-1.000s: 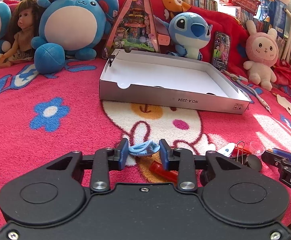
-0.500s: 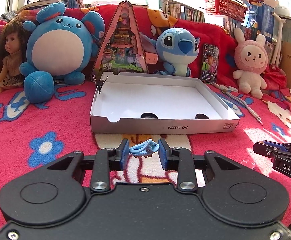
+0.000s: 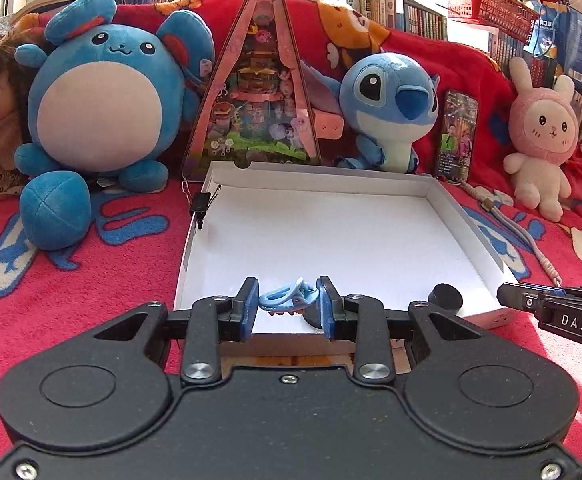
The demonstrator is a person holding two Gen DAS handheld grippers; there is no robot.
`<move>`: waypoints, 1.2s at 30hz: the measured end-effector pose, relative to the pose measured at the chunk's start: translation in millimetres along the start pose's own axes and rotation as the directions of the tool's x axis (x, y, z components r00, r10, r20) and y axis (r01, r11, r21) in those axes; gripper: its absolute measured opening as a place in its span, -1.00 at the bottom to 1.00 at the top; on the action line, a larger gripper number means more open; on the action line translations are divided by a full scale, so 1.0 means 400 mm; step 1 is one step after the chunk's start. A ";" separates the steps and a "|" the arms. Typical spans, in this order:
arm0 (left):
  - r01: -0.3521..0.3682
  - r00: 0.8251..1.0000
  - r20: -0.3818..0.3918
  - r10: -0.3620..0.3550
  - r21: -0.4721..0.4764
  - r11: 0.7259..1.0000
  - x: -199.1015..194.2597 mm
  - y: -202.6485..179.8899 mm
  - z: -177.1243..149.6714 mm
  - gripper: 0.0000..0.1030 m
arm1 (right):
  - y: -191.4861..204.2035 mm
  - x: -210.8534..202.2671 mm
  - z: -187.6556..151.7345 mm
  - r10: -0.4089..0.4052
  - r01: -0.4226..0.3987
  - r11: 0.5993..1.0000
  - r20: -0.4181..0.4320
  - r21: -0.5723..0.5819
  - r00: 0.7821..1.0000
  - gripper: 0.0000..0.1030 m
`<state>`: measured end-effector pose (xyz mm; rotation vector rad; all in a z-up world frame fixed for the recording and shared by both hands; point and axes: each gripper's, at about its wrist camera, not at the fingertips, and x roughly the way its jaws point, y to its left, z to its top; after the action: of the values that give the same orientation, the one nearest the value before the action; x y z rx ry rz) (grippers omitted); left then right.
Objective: Organize rigid objects
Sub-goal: 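Carry the clip and nut into the white box and open both tools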
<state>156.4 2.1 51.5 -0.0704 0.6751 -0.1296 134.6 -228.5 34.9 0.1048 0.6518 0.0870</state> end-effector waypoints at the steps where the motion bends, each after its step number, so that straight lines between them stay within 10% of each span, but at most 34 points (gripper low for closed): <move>1: -0.008 1.000 -0.013 0.008 -0.001 1.000 0.017 0.000 0.002 -0.42 | -0.001 0.014 0.006 -0.003 0.003 1.000 -0.014 0.010 1.000 -0.53; 36: -0.097 0.985 -0.144 0.099 0.017 0.995 0.149 0.000 0.007 -0.39 | 0.027 0.155 0.048 -0.052 0.048 0.999 -0.210 -0.023 0.976 -0.43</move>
<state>204.0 -6.3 16.9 -0.0187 0.8209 -0.0435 195.0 -212.2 14.3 0.0626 0.8652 0.0554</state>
